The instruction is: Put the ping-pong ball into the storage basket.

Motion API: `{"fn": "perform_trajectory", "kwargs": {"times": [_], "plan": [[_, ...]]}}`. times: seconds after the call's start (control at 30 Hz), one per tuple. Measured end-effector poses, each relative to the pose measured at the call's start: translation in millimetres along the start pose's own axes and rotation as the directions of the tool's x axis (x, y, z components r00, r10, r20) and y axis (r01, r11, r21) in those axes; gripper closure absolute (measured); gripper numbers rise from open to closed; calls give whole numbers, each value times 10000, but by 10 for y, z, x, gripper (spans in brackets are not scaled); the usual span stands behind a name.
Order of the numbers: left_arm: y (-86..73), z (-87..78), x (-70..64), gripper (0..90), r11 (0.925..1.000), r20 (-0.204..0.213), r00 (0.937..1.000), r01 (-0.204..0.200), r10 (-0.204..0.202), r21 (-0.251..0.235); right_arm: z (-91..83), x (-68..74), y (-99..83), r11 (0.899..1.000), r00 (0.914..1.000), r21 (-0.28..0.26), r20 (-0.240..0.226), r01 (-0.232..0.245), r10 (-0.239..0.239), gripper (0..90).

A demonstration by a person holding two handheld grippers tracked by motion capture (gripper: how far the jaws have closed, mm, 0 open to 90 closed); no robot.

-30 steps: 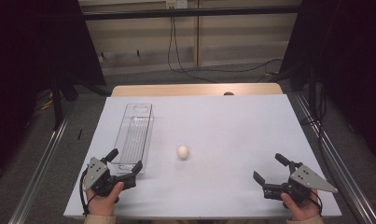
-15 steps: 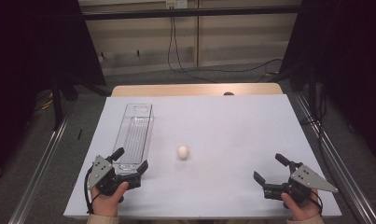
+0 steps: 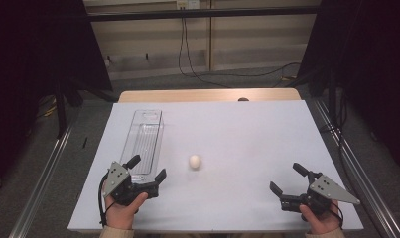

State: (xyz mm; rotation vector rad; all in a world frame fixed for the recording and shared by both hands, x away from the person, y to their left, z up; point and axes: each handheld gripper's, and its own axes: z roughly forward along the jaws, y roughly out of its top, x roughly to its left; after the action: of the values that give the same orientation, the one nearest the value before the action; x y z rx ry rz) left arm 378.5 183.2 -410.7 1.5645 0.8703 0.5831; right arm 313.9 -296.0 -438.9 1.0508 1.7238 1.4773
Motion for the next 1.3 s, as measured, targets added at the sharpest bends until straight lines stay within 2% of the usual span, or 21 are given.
{"fn": "perform_trajectory", "kwargs": {"times": [0.13,0.4,0.5,0.53,0.67,0.7,1.0,1.07,1.17,1.23,1.3], "plan": [[13,73,-52,12,10000,173,9998,-66,65,55,4,3,9,9999,9999,-38,-94,131,-131,7],[47,183,-160,12,9999,256,9996,-115,113,107,3,0,9,9999,9999,-55,-131,112,-113,7],[48,218,-193,12,9997,405,9990,-217,212,117,3,1,10,10000,9999,-46,-145,67,-68,7],[45,230,-212,12,9998,428,9990,-141,136,108,5,-1,9,9999,9999,-58,-142,95,-96,7],[33,267,-232,12,9989,487,9983,-330,314,320,7,5,8,10000,9998,-35,-186,90,-91,8],[29,282,-255,12,9995,430,9990,-160,149,268,8,7,9,10000,9998,-47,-165,65,-65,8],[24,374,-314,13,9985,660,9972,-382,356,391,10,2,7,10000,9997,-33,-233,58,-59,8],[18,396,-337,13,9988,638,9976,-282,256,405,13,2,7,10000,9997,-35,-254,67,-68,8],[8,420,-353,14,9980,719,9966,-431,396,469,16,5,6,10000,9997,0,-234,73,-73,9],[0,440,-371,14,9986,722,9971,-294,261,449,18,8,6,10000,9998,-15,-208,49,-50,9],[-2,456,-373,14,9976,714,9966,-449,411,525,18,6,5,10000,9997,-2,-230,83,-83,8]]}}
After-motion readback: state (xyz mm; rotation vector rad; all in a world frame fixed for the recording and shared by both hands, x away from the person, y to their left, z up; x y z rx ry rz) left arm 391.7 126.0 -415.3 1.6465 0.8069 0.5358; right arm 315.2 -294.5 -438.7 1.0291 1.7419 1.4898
